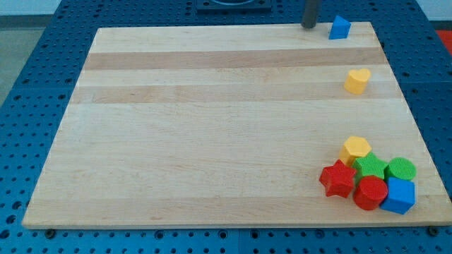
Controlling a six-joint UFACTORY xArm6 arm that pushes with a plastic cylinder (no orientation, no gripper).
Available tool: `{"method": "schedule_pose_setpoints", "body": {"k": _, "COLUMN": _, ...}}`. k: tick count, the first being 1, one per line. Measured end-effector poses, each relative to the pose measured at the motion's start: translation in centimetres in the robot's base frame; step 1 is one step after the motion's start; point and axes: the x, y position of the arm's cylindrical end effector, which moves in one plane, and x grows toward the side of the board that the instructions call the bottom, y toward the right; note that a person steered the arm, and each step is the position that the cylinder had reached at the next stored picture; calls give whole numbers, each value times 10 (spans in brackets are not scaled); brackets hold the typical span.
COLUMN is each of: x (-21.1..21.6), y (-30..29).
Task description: Slide the triangle into the heart
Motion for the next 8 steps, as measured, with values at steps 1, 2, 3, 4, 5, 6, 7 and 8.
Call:
{"method": "schedule_pose_setpoints", "body": {"k": 1, "x": -1, "y": 20}}
{"method": "schedule_pose_setpoints", "body": {"k": 2, "x": -1, "y": 30}}
{"method": "schedule_pose_setpoints", "body": {"k": 3, "x": 0, "y": 50}}
{"method": "schedule_pose_setpoints", "body": {"k": 4, "x": 0, "y": 68}}
{"method": "schedule_pose_setpoints", "body": {"k": 5, "x": 0, "y": 65}}
{"method": "schedule_pose_setpoints", "body": {"k": 6, "x": 2, "y": 56}}
{"method": "schedule_pose_setpoints", "body": {"k": 7, "x": 10, "y": 62}}
{"method": "schedule_pose_setpoints", "body": {"k": 8, "x": 10, "y": 76}}
